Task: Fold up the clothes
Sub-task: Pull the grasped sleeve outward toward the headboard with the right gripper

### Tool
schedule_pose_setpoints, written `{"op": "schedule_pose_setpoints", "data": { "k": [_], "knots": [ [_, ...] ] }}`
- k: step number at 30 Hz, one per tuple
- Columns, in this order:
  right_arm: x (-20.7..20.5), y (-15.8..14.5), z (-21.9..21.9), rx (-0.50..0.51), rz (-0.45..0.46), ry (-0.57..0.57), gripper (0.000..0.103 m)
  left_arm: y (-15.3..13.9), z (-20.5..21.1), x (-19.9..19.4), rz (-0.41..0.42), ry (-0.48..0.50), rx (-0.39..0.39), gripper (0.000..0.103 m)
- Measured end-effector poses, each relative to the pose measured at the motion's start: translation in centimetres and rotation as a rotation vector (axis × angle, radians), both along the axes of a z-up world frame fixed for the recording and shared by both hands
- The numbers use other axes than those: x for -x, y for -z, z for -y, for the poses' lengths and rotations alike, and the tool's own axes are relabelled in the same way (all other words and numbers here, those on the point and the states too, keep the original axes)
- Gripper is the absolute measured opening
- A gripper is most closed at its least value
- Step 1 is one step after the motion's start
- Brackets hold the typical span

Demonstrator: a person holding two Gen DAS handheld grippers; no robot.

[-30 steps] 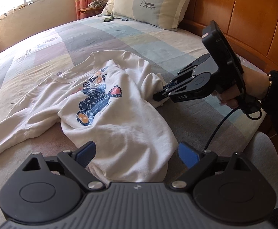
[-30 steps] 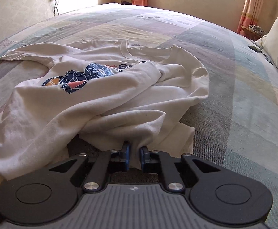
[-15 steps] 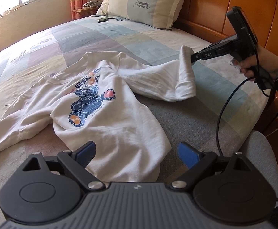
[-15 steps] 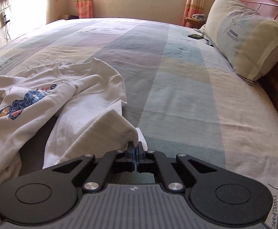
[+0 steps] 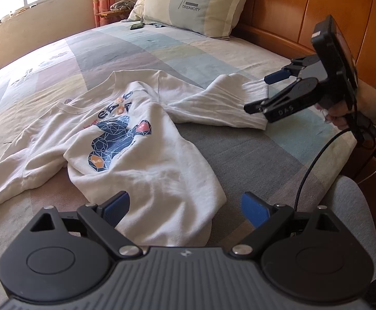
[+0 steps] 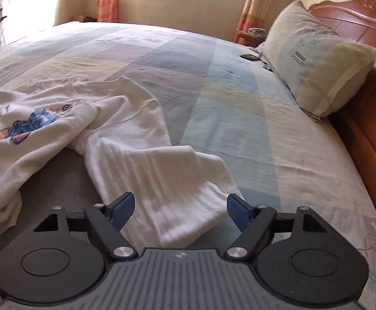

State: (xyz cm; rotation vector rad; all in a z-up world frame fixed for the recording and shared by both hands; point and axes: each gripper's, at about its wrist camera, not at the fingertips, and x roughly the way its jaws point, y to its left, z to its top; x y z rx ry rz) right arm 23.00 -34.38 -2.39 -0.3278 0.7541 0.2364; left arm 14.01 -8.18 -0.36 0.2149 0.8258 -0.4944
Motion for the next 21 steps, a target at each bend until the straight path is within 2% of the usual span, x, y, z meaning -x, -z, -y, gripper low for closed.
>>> {"op": "schedule_pose_setpoints", "data": {
  "k": [2, 6, 7, 11, 14, 16, 17, 18, 19, 21],
  "knots": [
    [0.4, 1.3, -2.6, 0.092, 0.001, -0.068, 0.090, 0.0, 0.0, 0.1, 0.000, 0.000, 0.001, 0.094],
    [1.2, 3.8, -5.0, 0.248, 0.013, -0.082, 0.090, -0.1, -0.5, 0.4, 0.000, -0.006, 0.005, 0.094],
    [1.4, 4.1, -5.2, 0.258, 0.017, -0.072, 0.090, -0.1, -0.6, 0.4, 0.000, -0.007, 0.004, 0.094],
    [2.3, 2.8, -0.9, 0.031, 0.027, 0.098, 0.091, 0.1, -0.2, 0.0, 0.000, 0.003, 0.013, 0.093],
    [1.8, 3.1, 3.1, -0.176, -0.026, 0.221, 0.092, 0.2, 0.5, -0.1, -0.002, 0.025, 0.023, 0.094],
    [0.8, 3.9, 4.8, -0.305, -0.066, 0.252, 0.092, 0.3, 0.8, 0.1, -0.004, 0.038, 0.025, 0.093],
    [0.2, 4.3, 5.5, -0.372, -0.081, 0.266, 0.088, 0.3, 0.8, 0.2, -0.006, 0.042, 0.025, 0.093],
    [-0.4, 4.7, 6.1, -0.435, -0.095, 0.277, 0.074, 0.3, 0.8, 0.2, -0.007, 0.042, 0.025, 0.094],
    [-1.0, 4.8, 6.3, -0.484, -0.101, 0.282, 0.067, 0.4, 0.7, 0.2, -0.010, 0.038, 0.023, 0.094],
    [-2.0, 4.7, 6.2, -0.539, -0.106, 0.281, 0.034, 0.6, 0.3, 0.1, -0.015, 0.023, 0.018, 0.094]
  ]
}}
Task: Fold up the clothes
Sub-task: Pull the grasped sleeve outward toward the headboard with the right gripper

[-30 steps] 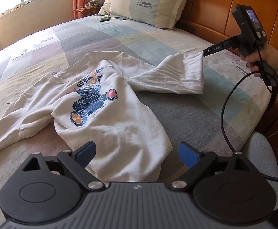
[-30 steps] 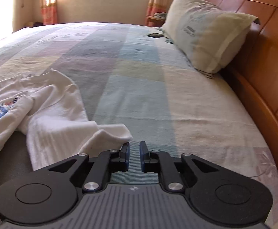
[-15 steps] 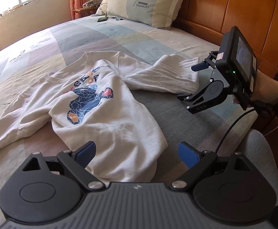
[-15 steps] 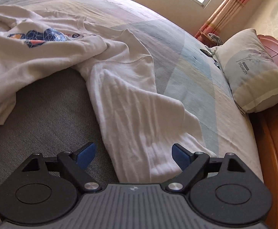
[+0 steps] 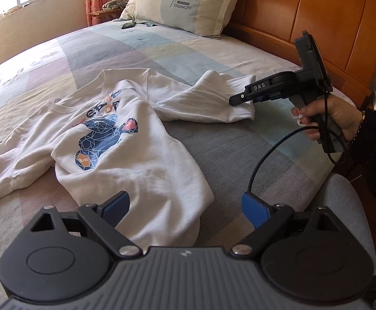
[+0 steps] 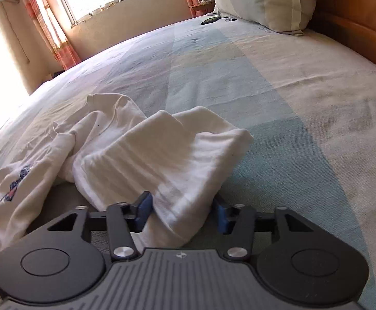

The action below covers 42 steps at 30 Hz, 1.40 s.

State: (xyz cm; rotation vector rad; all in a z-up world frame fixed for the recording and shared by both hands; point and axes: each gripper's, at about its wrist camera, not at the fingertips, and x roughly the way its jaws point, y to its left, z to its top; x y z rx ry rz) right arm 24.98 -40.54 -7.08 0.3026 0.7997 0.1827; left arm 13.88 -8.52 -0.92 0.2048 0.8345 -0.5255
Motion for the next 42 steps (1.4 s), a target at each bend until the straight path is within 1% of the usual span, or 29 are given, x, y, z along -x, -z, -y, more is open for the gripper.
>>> {"op": "schedule_pose_setpoints", "data": {
  "k": [1, 2, 4, 5, 6, 10, 12, 13, 15, 16, 17, 19, 21, 23, 25, 27, 29, 32, 35, 36, 38, 42],
  "knots": [
    [-0.3, -0.2, -0.3, -0.007, 0.007, 0.000, 0.030, 0.1, -0.2, -0.1, -0.002, -0.007, -0.002, 0.094],
    [-0.5, -0.6, -0.8, -0.005, 0.018, -0.004, 0.024, 0.2, -0.4, -0.3, -0.004, -0.015, -0.003, 0.094],
    [-0.6, -1.6, -2.0, 0.022, 0.053, -0.027, 0.021, 0.3, -0.7, -0.5, -0.007, -0.026, -0.001, 0.093],
    [-0.6, -2.2, -2.7, 0.020, 0.069, -0.045, 0.016, 0.3, -0.8, -0.7, -0.008, -0.028, 0.000, 0.093],
    [-0.7, -2.8, -3.3, 0.017, 0.084, -0.062, 0.015, 0.3, -0.9, -0.7, -0.008, -0.030, 0.002, 0.094],
    [-1.7, -4.8, -6.7, 0.004, 0.135, -0.154, 0.015, 0.4, -1.1, -0.8, -0.009, -0.025, 0.008, 0.093],
    [-2.8, -5.4, -8.8, 0.005, 0.142, -0.211, 0.015, 0.3, -1.3, -0.8, -0.008, -0.031, 0.008, 0.093],
    [-3.4, -5.5, -9.9, 0.008, 0.139, -0.239, 0.016, 0.3, -1.4, -0.8, -0.008, -0.035, 0.008, 0.094],
    [-4.7, -5.3, -12.2, 0.011, 0.120, -0.305, 0.023, 0.1, -1.8, -0.7, -0.004, -0.047, 0.009, 0.094],
    [-5.0, -5.1, -13.1, 0.009, 0.115, -0.335, 0.024, 0.0, -2.0, -0.7, -0.001, -0.052, 0.009, 0.093],
    [-5.3, -4.9, -13.9, 0.002, 0.107, -0.364, 0.024, -0.1, -2.2, -0.7, 0.003, -0.057, 0.009, 0.093],
    [-5.6, -4.7, -14.5, -0.025, 0.082, -0.386, 0.029, -0.3, -2.5, -0.7, 0.007, -0.063, 0.013, 0.093],
    [-4.8, -5.0, -13.6, -0.054, 0.094, -0.368, 0.037, -0.2, -2.6, -0.7, 0.006, -0.062, 0.020, 0.093],
    [-3.7, -5.4, -11.6, -0.089, 0.113, -0.324, 0.041, -0.2, -2.4, -0.8, 0.005, -0.056, 0.020, 0.094],
    [-2.3, -5.5, -8.8, -0.121, 0.129, -0.258, 0.042, -0.1, -2.1, -0.8, 0.002, -0.047, 0.024, 0.093],
    [-1.2, -5.1, -5.8, -0.132, 0.131, -0.181, 0.042, 0.1, -1.7, -0.8, -0.003, -0.035, 0.028, 0.094],
    [-0.4, -3.9, -2.7, -0.146, 0.104, -0.084, 0.042, 0.3, -1.2, -0.7, -0.011, -0.021, 0.027, 0.094],
    [-0.5, -1.4, -0.2, -0.175, 0.046, 0.004, 0.042, 0.6, -0.5, -0.5, -0.020, -0.005, 0.020, 0.094],
    [-1.4, 1.1, 0.4, -0.217, 0.006, 0.038, 0.042, 0.8, -0.1, -0.4, -0.027, 0.000, 0.011, 0.094],
    [-1.8, 1.8, 0.3, -0.227, 0.013, 0.046, 0.042, 0.8, -0.1, -0.5, -0.029, -0.003, 0.005, 0.094],
    [-2.5, 2.5, 0.2, -0.256, 0.054, 0.063, 0.042, 0.9, -0.1, -0.5, -0.033, -0.010, -0.004, 0.094],
    [-4.4, 3.8, 1.0, -0.362, 0.095, 0.106, 0.042, 1.0, -0.1, -0.5, -0.040, -0.016, -0.012, 0.094]
  ]
}}
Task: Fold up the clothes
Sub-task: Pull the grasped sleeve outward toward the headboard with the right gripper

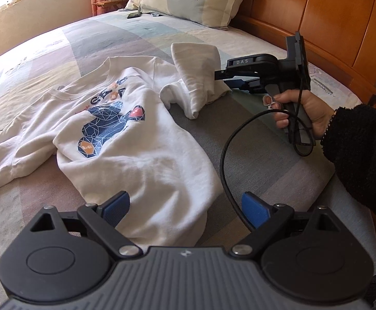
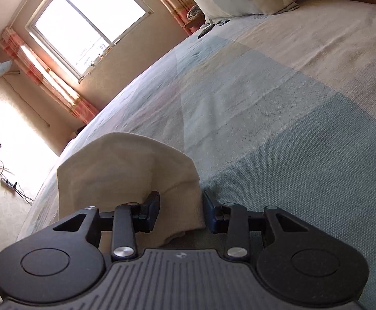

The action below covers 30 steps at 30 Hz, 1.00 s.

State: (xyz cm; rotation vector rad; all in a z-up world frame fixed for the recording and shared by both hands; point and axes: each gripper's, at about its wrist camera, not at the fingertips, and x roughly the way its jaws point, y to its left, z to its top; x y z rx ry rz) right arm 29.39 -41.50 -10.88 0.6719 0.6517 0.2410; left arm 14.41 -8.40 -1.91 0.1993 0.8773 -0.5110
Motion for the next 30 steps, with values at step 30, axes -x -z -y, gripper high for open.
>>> {"op": "schedule_pose_setpoints", "data": {
  "k": [30],
  "knots": [
    [6.5, -7.1, 7.8, 0.356, -0.109, 0.084, 0.012, -2.8, 1.8, 2.1, -0.005, 0.181, 0.239, 0.094]
  ]
}}
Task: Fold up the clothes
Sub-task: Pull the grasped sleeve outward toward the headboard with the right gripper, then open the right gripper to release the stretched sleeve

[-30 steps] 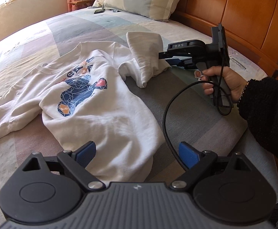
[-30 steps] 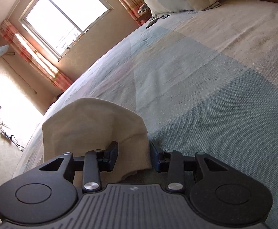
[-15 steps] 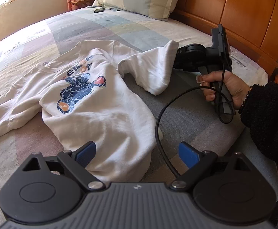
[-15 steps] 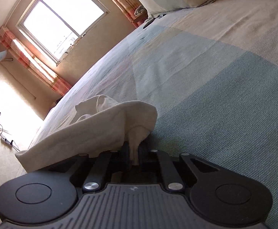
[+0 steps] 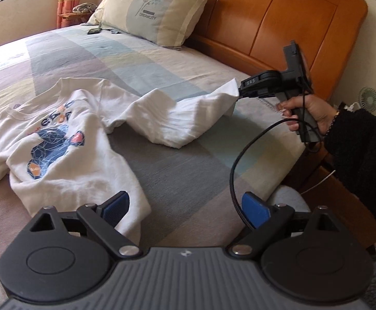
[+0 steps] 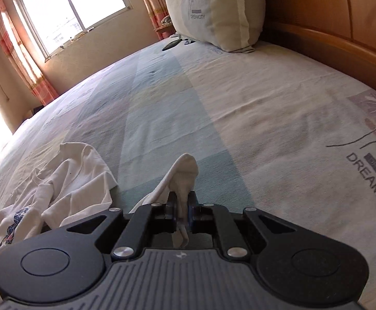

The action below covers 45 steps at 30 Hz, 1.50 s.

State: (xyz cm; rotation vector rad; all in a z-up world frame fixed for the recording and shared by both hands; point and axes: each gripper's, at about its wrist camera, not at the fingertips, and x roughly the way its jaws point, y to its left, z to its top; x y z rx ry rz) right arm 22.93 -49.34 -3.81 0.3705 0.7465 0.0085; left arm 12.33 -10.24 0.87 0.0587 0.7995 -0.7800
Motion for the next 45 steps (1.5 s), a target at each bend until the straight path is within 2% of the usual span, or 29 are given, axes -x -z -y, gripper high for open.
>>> {"op": "schedule_pose_setpoints", "data": {
  "k": [3, 6, 9, 16, 25, 29, 34, 36, 39, 45],
  "knots": [
    [0.1, 0.0, 2.4, 0.046, -0.046, 0.035, 0.012, -1.0, 0.2, 0.5, 0.022, 0.029, 0.033, 0.094],
    [0.2, 0.1, 4.2, 0.088, -0.084, 0.057, 0.012, -1.2, 0.3, 0.6, 0.043, 0.022, 0.012, 0.095],
    [0.1, -0.2, 5.8, 0.124, -0.104, 0.081, 0.012, -0.8, 0.4, 0.2, 0.029, -0.016, -0.025, 0.095],
    [-1.3, -2.3, 9.3, 0.178, -0.115, 0.157, 0.011, -0.4, 0.3, -0.6, 0.015, -0.051, -0.059, 0.095],
    [-3.0, -4.7, 12.9, 0.317, -0.102, 0.298, 0.011, 0.0, 0.2, -1.3, 0.004, -0.070, -0.073, 0.095],
    [-3.7, -4.5, 13.9, 0.337, -0.109, 0.345, 0.012, -0.1, 0.3, -1.3, 0.007, -0.076, -0.082, 0.095],
    [-4.9, -2.6, 12.5, 0.387, -0.237, 0.318, 0.022, -0.1, 0.3, -1.7, 0.010, -0.071, -0.086, 0.095],
    [-5.1, -2.7, 10.8, 0.396, -0.200, 0.260, 0.023, 0.0, 0.2, -2.0, 0.014, -0.080, -0.094, 0.095],
    [-6.6, -3.3, 7.6, 0.360, -0.131, 0.134, 0.023, 0.0, 0.0, -2.4, 0.023, -0.090, -0.098, 0.095],
    [-11.8, -3.6, -1.8, 0.285, -0.044, -0.200, 0.023, 0.1, -1.1, -3.8, 0.026, -0.119, -0.096, 0.095]
  ]
}}
